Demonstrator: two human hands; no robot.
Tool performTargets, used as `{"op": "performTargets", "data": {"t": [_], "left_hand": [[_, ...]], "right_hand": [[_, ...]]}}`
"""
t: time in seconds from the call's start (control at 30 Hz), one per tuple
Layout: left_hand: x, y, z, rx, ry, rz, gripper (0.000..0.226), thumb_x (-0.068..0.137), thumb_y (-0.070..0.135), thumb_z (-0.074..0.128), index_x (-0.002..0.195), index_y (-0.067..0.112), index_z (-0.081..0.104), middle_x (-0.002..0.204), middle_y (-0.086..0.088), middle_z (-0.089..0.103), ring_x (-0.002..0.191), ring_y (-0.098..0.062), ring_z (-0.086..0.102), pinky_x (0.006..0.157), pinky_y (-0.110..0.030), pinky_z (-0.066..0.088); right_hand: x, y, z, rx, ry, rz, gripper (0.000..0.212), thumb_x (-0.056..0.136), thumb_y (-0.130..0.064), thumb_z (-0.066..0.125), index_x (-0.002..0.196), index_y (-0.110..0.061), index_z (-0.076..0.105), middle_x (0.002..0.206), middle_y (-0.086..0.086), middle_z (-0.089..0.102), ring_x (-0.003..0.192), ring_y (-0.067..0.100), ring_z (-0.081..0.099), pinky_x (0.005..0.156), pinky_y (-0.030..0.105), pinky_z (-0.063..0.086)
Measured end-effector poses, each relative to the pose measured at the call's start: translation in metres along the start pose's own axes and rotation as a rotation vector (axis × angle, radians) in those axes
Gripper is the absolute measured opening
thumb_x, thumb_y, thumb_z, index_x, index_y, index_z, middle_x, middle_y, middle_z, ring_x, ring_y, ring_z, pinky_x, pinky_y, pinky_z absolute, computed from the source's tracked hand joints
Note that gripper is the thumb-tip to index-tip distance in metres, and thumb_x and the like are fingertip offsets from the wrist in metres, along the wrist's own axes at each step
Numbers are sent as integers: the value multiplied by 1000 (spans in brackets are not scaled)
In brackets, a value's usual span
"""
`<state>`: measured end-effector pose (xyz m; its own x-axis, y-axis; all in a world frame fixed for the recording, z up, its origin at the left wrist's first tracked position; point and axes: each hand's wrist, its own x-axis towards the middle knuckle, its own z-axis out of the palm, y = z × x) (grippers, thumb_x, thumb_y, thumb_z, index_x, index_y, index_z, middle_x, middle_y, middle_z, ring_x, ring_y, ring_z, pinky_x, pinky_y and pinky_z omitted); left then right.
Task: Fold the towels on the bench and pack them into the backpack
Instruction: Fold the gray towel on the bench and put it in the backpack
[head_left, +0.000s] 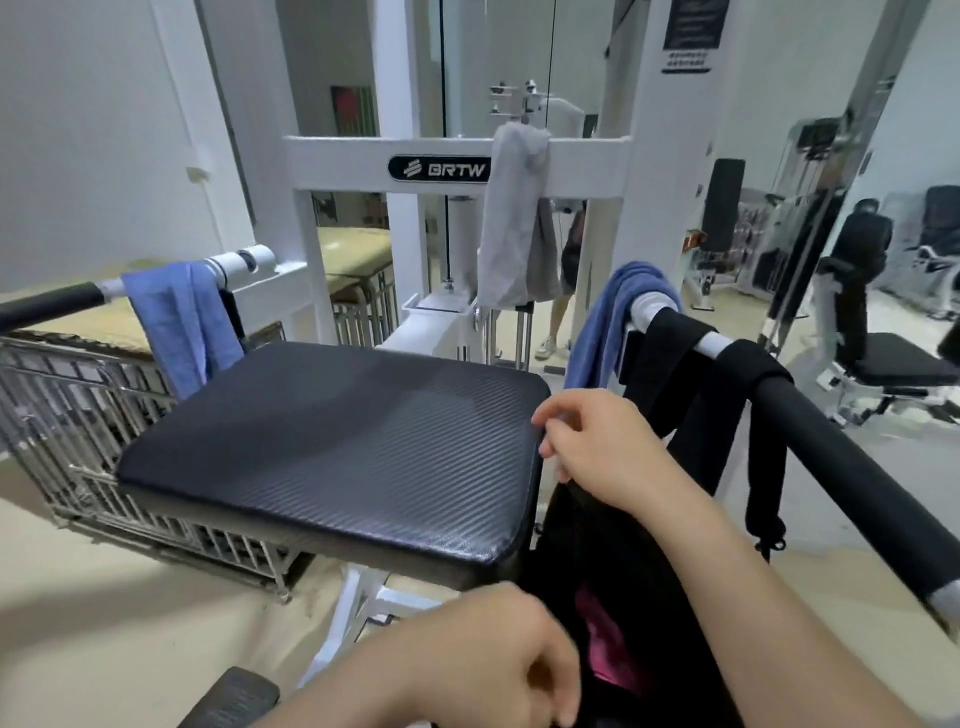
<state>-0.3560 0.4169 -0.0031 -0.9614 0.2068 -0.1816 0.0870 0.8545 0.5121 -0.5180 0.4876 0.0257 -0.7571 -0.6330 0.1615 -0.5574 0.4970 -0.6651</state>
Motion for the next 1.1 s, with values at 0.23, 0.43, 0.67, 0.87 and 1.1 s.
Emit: {"op": "performTargets", "data": {"t": [0.23, 0.43, 0.67, 0.87, 1.1], "left_hand": [[42, -28, -93, -226, 576, 124, 24, 81, 9, 54, 83, 25, 72, 81, 6, 70, 76, -11, 63, 73, -25, 50], [121, -135, -160, -141, 759, -108, 31, 84, 10, 49, 104, 26, 68, 110, 5, 63, 105, -13, 56, 94, -29, 44], [204, -223, -195, 194, 567, -204, 61, 84, 11, 51, 139, 38, 45, 153, -4, 21, 138, -29, 19, 105, -44, 37], [236, -239, -190, 277, 603, -220, 67, 87, 19, 53, 146, 34, 26, 161, -5, -2, 147, -29, 1, 115, -52, 16], [220, -242, -199, 70, 989, 77, 27, 83, 20, 63, 108, 25, 54, 114, 10, 58, 110, -15, 51, 105, -43, 31]], "right_hand": [[89, -7, 19, 153, 9, 50, 48, 89, -8, 53, 133, -25, 49, 116, 6, 60, 100, 22, 59, 91, 37, 49], [165, -25, 46, 985, 55, 300, 64, 88, 8, 48, 145, -18, 31, 108, 19, 65, 88, 23, 64, 78, 33, 52], [258, 0, 81, 1150, 245, 480, 63, 89, 1, 51, 142, -27, 31, 113, 4, 52, 102, 14, 54, 96, 40, 44], [314, 13, 97, 1249, 352, 447, 56, 86, -6, 66, 133, -24, 41, 118, 3, 64, 101, 17, 62, 100, 44, 43], [284, -17, 71, 962, 470, 314, 28, 81, 0, 71, 104, -13, 60, 88, 10, 69, 64, 10, 63, 51, 16, 46]]}}
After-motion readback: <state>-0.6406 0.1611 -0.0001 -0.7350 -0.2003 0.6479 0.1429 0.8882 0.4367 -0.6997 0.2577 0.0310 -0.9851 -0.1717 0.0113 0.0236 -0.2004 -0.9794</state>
